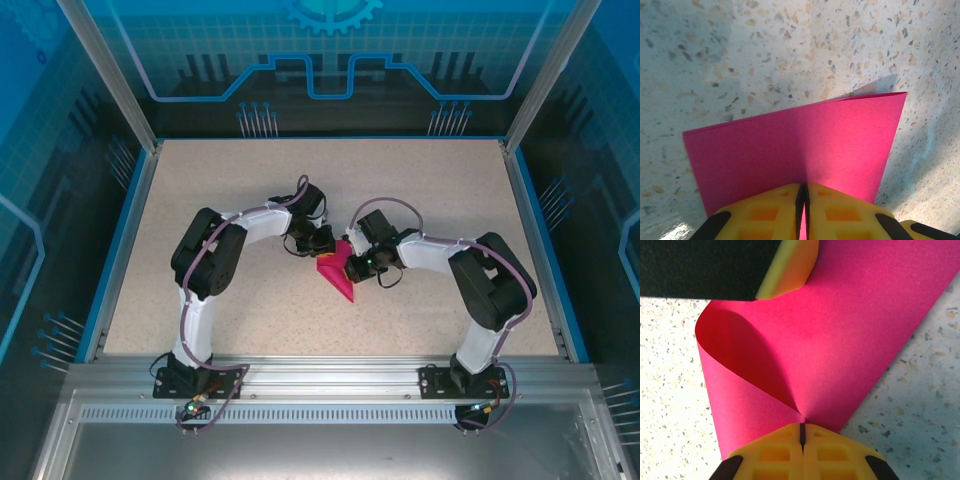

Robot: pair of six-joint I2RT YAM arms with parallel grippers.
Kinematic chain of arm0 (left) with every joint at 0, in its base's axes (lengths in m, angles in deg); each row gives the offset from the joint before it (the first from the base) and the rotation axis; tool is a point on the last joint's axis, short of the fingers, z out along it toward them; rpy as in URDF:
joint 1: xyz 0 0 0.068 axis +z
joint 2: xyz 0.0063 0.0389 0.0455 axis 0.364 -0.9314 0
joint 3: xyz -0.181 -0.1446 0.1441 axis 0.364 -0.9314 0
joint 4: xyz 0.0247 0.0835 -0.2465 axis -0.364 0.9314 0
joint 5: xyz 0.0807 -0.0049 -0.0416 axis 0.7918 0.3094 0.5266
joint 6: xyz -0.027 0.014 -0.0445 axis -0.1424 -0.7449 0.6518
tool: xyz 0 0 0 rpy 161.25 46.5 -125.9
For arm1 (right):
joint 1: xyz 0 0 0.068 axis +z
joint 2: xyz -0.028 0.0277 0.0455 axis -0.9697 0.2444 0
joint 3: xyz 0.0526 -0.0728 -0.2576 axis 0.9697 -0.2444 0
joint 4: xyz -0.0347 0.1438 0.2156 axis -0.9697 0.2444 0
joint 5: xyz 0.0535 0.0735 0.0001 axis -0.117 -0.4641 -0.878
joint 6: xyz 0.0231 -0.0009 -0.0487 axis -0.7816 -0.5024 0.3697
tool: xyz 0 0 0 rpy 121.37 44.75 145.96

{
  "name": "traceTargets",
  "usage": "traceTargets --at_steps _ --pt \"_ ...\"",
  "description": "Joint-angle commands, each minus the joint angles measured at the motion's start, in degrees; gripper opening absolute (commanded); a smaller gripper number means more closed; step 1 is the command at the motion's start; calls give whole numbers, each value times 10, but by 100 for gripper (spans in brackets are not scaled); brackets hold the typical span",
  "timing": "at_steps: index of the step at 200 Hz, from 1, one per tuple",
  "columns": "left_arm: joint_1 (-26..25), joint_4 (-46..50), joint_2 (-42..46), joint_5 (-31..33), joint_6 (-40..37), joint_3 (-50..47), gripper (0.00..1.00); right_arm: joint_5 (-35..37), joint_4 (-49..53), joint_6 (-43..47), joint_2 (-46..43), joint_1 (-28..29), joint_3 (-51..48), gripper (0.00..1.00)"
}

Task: Fold a paper plane with a square sheet of paper (fold left side to right side)
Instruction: Third fold the triangle at the center of the table.

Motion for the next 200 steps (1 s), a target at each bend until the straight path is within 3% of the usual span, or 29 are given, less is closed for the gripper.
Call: traceTargets --at_steps 1,85,150,200 --pt "-12 33 -29 23 -7 -2 16 -5 14 -1 16 -11 15 0" --pt "-10 57 -8 25 -18 18 19 8 44 -4 31 -10 1 0" --pt "15 127 62 33 -47 87 34 17 45 -14 34 -10 -24 0" --pt "11 54 149 -12 -5 -47 24 16 41 -11 31 -10 -27 0"
